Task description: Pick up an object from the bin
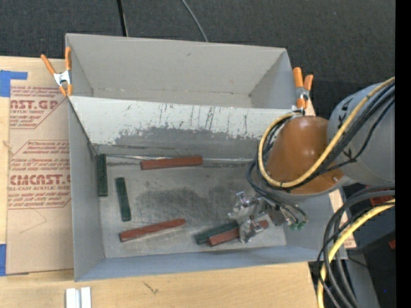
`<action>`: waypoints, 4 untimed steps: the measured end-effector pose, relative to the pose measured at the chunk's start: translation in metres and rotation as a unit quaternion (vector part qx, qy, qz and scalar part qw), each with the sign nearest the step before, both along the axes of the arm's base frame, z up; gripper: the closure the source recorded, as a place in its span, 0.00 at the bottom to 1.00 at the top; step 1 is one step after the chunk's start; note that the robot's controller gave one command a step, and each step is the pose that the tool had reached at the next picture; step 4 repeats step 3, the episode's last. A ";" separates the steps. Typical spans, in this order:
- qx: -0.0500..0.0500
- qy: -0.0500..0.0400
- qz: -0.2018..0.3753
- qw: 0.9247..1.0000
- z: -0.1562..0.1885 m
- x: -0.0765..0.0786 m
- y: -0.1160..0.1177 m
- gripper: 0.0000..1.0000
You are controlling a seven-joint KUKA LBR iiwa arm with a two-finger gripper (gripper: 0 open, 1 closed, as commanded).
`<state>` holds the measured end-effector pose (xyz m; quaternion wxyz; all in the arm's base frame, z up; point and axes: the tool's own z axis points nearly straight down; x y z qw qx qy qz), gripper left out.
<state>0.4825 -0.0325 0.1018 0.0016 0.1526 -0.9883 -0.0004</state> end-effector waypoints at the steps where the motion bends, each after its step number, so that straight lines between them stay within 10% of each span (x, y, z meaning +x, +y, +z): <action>1: 0.000 0.000 0.000 1.000 0.015 0.000 0.000 1.00; 4: 0.000 -0.001 0.000 1.000 0.057 0.000 0.001 1.00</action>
Offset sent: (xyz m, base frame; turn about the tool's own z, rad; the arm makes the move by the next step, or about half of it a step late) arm 0.0001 -0.0001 0.0971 0.0000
